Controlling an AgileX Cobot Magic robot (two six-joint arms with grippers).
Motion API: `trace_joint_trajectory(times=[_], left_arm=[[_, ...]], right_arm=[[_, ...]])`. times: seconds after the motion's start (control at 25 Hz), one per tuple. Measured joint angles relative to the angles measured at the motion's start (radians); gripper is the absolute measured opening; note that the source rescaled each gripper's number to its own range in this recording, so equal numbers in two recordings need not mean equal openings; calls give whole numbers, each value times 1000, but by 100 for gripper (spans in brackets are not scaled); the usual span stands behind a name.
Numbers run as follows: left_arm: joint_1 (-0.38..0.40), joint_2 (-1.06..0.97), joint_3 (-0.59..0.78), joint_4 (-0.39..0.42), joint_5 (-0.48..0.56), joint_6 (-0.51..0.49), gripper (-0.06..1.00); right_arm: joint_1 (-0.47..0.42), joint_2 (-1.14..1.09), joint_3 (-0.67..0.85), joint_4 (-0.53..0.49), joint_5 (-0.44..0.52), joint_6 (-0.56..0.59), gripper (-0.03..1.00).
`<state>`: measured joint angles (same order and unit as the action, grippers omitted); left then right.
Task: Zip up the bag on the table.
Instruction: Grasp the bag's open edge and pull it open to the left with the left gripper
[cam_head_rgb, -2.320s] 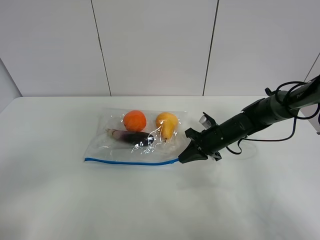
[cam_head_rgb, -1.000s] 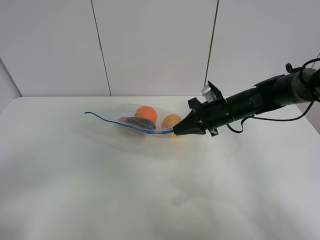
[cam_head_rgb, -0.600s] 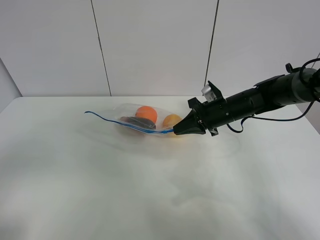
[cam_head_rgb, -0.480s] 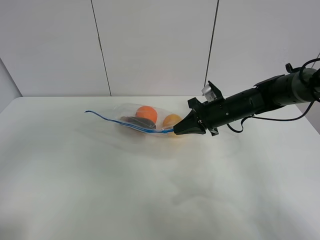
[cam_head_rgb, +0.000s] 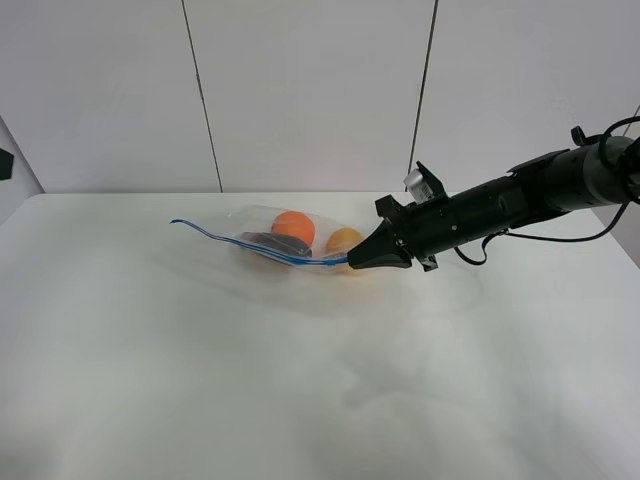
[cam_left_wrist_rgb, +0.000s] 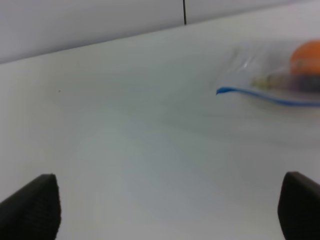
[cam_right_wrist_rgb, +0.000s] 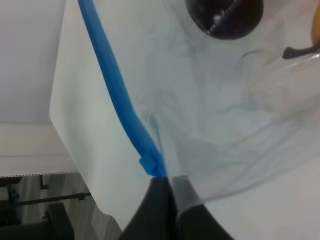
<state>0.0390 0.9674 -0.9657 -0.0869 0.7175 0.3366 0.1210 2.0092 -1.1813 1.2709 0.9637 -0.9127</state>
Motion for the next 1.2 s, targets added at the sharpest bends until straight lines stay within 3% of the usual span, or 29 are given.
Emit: trace_joint_trajectory(times=[0.12,0.32,0.48,0.64,0.76,0.92,1.2], left_arm=[[0,91,0,0,-68,236,100],[0,211,0,-9,-148,728,100],[-12,274,0,-202,-156,977,100],[-97,304,0,-402,-165,1183,100],[-190,330,0,-488,-182,1287,100],[-323,386,0,-557,-240,1319,100],[-536,515,0,-573,-363,1323,100]], right_arm=[[0,0,0,0,-4,0,0],[0,0,0,0,-27,0,0],[0,0,0,0,-30,0,0],[0,0,0,0,-32,0,0],[0,0,0,0,-32,0,0],[0,0,0,0,-32,1,0],[0,0,0,1,-32,8,0]])
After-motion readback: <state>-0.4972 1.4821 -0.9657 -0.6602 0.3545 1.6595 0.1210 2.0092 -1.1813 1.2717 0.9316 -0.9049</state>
